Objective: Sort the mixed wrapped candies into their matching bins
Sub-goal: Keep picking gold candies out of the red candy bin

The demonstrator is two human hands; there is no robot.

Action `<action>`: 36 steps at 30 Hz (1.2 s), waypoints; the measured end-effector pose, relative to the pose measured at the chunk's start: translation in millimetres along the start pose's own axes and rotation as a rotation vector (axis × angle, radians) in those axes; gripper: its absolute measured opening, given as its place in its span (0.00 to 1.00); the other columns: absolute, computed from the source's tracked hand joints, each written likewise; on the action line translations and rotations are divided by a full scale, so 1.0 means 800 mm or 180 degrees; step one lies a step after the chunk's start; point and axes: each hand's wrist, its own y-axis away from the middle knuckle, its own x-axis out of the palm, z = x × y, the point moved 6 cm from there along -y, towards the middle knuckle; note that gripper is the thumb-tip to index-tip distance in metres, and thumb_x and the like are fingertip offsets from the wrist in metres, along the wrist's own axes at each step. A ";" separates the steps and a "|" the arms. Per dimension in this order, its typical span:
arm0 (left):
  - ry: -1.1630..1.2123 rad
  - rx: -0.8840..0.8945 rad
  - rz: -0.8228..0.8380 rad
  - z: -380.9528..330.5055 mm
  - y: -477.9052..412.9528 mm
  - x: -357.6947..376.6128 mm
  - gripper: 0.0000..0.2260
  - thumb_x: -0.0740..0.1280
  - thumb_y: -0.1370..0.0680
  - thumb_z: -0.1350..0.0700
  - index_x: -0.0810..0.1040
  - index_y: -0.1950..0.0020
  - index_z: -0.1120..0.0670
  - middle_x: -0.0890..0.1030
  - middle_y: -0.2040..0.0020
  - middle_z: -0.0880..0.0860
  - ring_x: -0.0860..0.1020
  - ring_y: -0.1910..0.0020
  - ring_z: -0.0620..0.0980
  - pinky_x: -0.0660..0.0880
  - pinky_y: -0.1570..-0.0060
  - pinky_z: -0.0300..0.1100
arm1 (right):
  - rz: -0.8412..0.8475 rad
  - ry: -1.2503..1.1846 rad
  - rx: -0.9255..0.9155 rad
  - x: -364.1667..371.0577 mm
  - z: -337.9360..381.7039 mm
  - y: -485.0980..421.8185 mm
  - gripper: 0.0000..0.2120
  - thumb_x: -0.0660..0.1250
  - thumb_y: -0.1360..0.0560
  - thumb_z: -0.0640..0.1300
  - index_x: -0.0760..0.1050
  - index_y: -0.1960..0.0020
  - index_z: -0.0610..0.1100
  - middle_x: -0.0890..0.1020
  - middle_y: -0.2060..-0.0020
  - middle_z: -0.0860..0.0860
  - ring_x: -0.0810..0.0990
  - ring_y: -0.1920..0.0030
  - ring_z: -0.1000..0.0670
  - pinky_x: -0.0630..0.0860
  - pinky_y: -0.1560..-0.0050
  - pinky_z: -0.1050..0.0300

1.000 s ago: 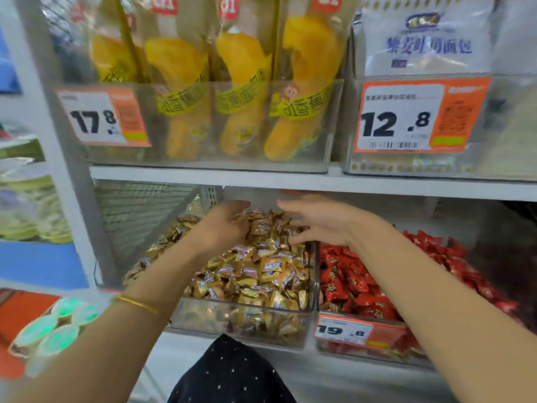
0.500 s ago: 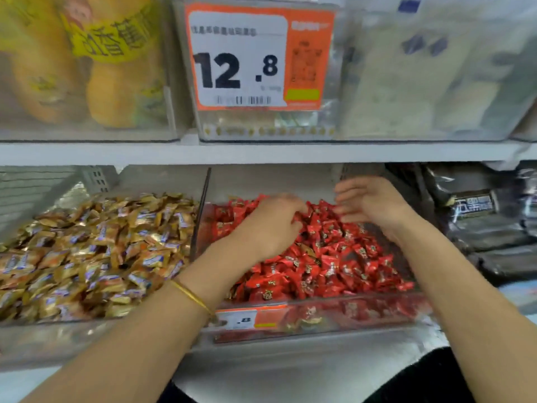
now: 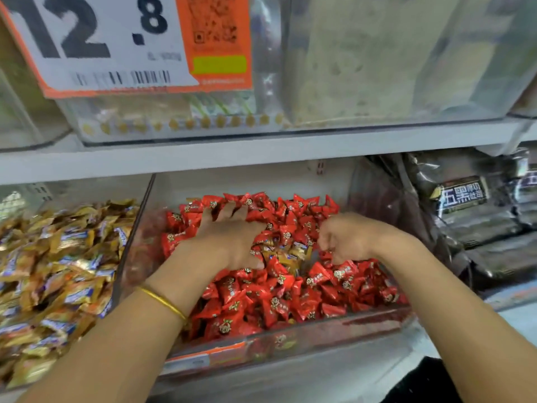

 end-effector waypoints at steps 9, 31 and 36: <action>0.0136 0.0020 -0.0095 -0.003 -0.002 -0.003 0.36 0.66 0.27 0.40 0.52 0.25 0.41 0.44 0.22 0.52 0.39 0.24 0.55 0.42 0.28 0.61 | -0.0214 -0.0917 -0.0611 0.004 0.066 -0.004 0.13 0.71 0.28 0.41 0.79 0.44 0.40 0.82 0.51 0.46 0.80 0.50 0.49 0.74 0.51 0.60; 0.0003 0.0519 -0.0357 -0.006 0.002 -0.008 0.28 0.65 0.25 0.42 0.61 0.26 0.44 0.55 0.23 0.45 0.46 0.24 0.46 0.42 0.27 0.58 | -0.0679 -0.0056 0.0877 -0.001 -0.015 -0.018 0.13 0.59 0.27 0.33 0.66 0.68 0.44 0.73 0.64 0.48 0.75 0.58 0.45 0.74 0.56 0.54; 0.0015 0.0442 -0.0365 -0.006 0.000 -0.007 0.31 0.65 0.25 0.41 0.58 0.25 0.44 0.53 0.23 0.46 0.44 0.24 0.47 0.42 0.27 0.60 | -0.1569 -0.1017 0.0615 -0.031 -0.013 -0.012 0.08 0.57 0.23 0.38 0.73 0.57 0.41 0.80 0.57 0.46 0.79 0.55 0.44 0.77 0.52 0.49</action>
